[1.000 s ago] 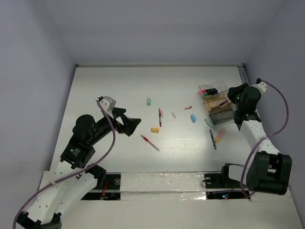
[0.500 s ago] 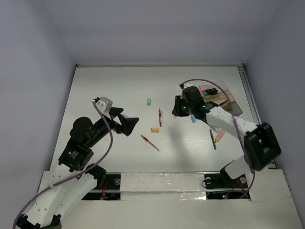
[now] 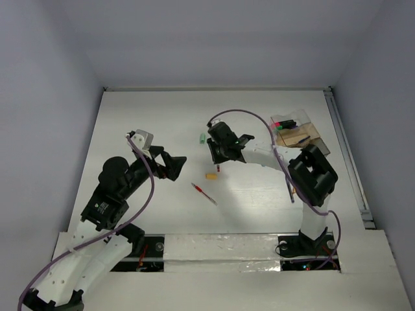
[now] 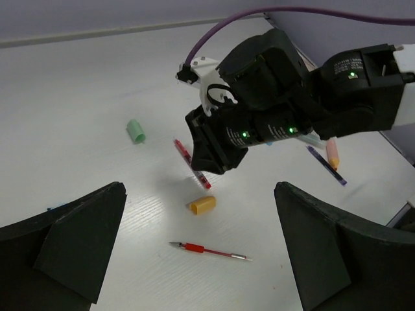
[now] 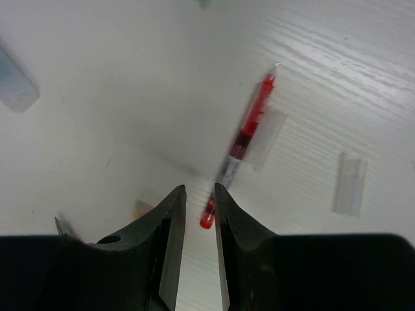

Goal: Sort the stationery into containers
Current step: Pick up the pen from the center of the board.

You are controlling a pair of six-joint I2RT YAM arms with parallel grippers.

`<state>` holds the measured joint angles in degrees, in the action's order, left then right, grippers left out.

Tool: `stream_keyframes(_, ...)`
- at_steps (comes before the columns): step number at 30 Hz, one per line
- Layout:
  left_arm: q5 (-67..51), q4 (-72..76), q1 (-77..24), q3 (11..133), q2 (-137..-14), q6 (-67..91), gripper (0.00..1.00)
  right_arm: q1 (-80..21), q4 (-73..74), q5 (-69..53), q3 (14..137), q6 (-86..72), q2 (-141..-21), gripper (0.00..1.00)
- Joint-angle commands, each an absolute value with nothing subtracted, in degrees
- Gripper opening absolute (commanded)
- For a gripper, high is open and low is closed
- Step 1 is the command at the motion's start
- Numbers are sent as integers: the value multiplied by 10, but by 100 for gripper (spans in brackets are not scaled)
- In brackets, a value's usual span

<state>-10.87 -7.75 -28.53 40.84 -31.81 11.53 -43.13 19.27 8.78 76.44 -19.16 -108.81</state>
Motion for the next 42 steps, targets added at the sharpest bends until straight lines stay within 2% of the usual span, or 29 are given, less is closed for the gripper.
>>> stream_keyframes(1,-89,-68,-289,432,-321,120,99,-497,211,76,788,-144,-1062,30)
stream_keyframes(10,14,-89,-260,441,-312,136,99,-571,230,-10,769,-126,-1073,42)
stream_keyframes(21,14,-82,-237,439,-305,137,99,-589,263,14,809,-105,-1147,44)
stream_keyframes(24,14,-81,-237,439,-308,138,99,-589,264,20,816,-107,-1160,38)
stream_keyframes(27,22,-81,-237,439,-305,142,99,-595,271,33,821,-112,-1169,19)
stream_keyframes(28,29,-81,-237,439,-305,146,99,-595,272,33,824,-115,-1169,10)
stream_keyframes(31,52,-81,-232,438,-302,156,99,-601,277,42,829,-121,-1159,0)
stream_keyframes(36,61,-83,-232,437,-300,174,99,-601,240,42,818,-137,-1093,0)
stream_keyframes(42,-75,-45,-227,421,-314,168,99,-592,134,64,787,-171,-996,0)
